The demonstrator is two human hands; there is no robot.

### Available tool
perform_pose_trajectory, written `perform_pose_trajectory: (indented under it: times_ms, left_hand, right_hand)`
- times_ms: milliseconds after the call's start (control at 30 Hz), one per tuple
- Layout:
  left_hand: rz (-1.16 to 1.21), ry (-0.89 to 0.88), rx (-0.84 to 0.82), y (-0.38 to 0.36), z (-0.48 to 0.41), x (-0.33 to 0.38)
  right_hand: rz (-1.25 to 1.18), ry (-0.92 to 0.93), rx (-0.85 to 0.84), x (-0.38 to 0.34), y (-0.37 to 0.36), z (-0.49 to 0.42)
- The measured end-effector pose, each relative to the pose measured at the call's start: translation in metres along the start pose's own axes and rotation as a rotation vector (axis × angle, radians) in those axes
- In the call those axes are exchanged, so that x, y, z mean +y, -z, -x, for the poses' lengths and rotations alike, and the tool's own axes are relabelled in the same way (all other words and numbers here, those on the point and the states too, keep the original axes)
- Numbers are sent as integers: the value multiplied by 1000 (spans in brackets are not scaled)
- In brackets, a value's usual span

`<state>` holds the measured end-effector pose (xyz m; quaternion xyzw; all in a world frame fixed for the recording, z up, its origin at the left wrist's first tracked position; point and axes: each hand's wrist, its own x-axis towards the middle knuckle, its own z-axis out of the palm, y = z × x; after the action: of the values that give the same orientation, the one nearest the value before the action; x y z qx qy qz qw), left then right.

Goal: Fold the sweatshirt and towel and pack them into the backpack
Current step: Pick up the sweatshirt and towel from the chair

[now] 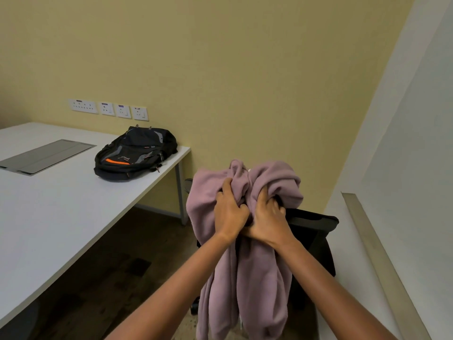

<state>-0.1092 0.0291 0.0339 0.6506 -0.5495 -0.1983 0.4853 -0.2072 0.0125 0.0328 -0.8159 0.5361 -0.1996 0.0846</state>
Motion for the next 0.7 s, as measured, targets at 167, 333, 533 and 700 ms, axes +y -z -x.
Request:
perform_pose_trajectory:
  times_ms: [167,333,533,700]
  left_hand:
    - [-124,-138,-223,21,-10,-3]
    - [-747,-350,-468,48,-24,-13]
    - [-935,-538,-425,37,-32,-22]
    - [-1038,-527,-539,25,-32,-21]
  right_hand:
    - [66,-175,-45,1,9,3]
    - [470,-85,105,5,36,8]
    - [561,95,-56,32,43,-8]
    - [527,88,-347,50,42,-13]
